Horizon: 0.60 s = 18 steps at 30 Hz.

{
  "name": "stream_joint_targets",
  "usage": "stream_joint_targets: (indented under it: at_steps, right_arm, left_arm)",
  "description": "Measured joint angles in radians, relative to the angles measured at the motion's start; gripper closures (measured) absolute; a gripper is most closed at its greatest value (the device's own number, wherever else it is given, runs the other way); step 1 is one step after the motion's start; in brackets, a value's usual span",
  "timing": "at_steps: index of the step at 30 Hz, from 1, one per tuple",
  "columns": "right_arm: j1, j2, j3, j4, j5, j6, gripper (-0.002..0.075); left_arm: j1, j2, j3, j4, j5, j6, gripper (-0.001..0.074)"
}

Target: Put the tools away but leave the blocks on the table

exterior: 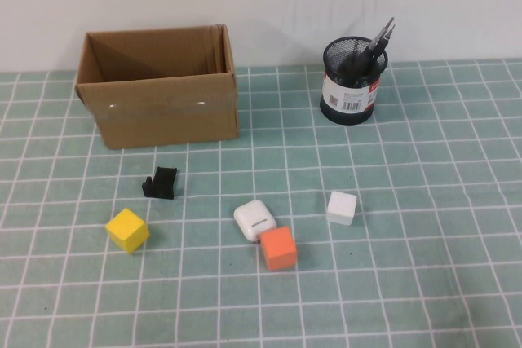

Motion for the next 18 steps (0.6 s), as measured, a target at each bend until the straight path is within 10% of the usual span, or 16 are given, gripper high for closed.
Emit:
stream_joint_targets:
  at_steps: [18]
  right_arm:
    - [-0.136,-0.059,0.012,0.009,0.290,0.000,0.0733]
  left_arm:
    - [0.000,0.000,0.000,0.000,0.000,0.000,0.0739]
